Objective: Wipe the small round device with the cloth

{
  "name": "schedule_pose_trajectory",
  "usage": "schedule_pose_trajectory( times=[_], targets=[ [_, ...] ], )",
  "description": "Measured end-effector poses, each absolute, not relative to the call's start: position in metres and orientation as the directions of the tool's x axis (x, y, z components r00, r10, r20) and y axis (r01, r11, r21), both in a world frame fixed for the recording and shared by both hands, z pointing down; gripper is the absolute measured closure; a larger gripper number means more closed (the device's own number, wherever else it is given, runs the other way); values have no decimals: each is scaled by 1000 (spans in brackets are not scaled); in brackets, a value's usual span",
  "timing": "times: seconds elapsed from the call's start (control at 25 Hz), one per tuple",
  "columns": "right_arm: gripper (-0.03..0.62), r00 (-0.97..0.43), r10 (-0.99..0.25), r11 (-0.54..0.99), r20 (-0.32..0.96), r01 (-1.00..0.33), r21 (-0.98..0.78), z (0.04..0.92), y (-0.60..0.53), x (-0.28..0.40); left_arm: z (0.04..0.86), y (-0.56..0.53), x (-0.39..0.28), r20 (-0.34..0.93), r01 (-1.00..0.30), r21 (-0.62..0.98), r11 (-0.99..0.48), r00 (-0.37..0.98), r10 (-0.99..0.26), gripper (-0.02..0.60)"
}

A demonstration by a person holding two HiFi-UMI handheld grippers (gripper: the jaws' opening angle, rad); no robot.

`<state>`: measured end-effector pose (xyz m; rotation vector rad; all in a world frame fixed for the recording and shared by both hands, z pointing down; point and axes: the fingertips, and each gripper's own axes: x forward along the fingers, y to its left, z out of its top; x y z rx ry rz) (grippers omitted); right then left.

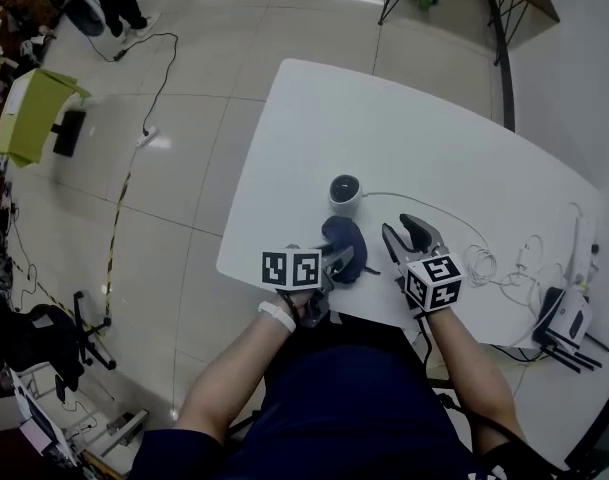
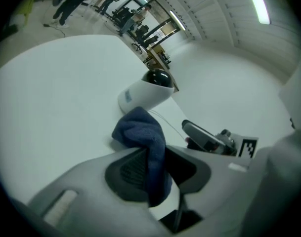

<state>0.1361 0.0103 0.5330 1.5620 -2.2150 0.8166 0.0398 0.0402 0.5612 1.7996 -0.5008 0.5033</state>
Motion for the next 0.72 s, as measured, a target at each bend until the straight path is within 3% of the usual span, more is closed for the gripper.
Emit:
schedule_pose_trajectory(
  times=[0.32, 0.72],
  targets=[
    [418, -402, -732, 314, 550, -916, -251, 515, -3, 86, 585, 18, -51, 729, -716, 579, -390, 669, -146, 347],
    [424, -378, -761, 284, 527, -925, -252, 488, -2, 64, 546, -4, -79, 733, -709, 408, -576, 630, -256, 351]
  ],
)
